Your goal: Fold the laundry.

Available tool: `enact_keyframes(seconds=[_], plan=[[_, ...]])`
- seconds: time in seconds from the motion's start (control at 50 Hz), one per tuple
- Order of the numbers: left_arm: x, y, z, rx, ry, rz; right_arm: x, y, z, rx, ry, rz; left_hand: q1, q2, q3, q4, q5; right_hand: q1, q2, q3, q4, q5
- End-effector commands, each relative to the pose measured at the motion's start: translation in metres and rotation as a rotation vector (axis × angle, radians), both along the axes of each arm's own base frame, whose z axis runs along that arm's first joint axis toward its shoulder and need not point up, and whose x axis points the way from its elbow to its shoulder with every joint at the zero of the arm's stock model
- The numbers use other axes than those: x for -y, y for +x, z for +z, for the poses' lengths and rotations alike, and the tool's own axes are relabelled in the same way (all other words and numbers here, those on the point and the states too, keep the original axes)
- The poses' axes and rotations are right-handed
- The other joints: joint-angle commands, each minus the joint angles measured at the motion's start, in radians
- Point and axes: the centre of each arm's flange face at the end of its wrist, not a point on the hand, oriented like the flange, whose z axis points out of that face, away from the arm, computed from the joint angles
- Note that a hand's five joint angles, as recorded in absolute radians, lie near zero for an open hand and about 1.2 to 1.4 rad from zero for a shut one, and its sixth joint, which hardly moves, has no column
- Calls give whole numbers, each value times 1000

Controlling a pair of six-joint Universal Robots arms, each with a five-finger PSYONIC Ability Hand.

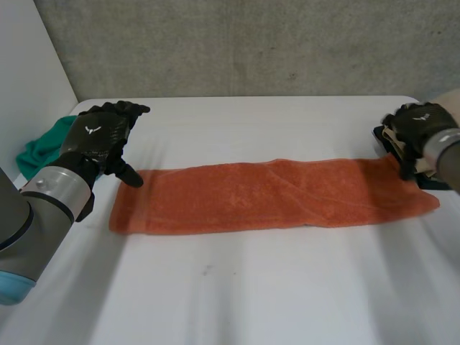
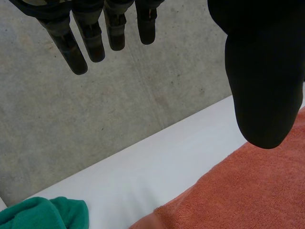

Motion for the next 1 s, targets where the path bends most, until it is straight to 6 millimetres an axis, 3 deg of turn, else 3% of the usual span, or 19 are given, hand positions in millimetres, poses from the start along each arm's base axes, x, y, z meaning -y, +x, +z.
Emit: enact_keyframes(seconds=[0.02,0.24,0.5,0.54,0.6,0.62,0.84,1.0], plan=[[-3,-3,-2,6,2,-13,-1,-47,-26,-138,153,4,-12,-33,-41,-30,-51,107,119,118,115,107],[-3,-6,-6,8,6,-19,13,-66,-73,-124,154,9,-12,-33,-41,-30,-51,174,186,186,183,175],[-3,-6,-6,5,-4,-18,27,-73,-102,-128,120,0,-12,-33,-41,-30,-51,233,245,244,242,233],[-2,-6,-8,6,-1,-19,28,-73,-103,-125,110,-3,-12,-33,-41,-30,-51,387,399,399,396,388],[-2,-6,-8,5,-4,-18,31,-73,-102,-118,84,-4,-12,-33,-41,-30,-51,686,698,698,695,687],[-2,-7,-8,3,-5,-19,32,-73,-101,-109,66,-4,-12,-33,-41,-30,-51,1168,1180,1179,1177,1168],[-2,-5,-8,-2,-10,-13,34,-77,-79,-68,-11,-35,-12,-33,-41,-30,-51,1173,1185,1184,1182,1173],[0,2,-5,-3,-15,10,34,-60,-60,-111,-29,11,-12,-33,-41,-30,-51,1173,1185,1184,1182,1173]])
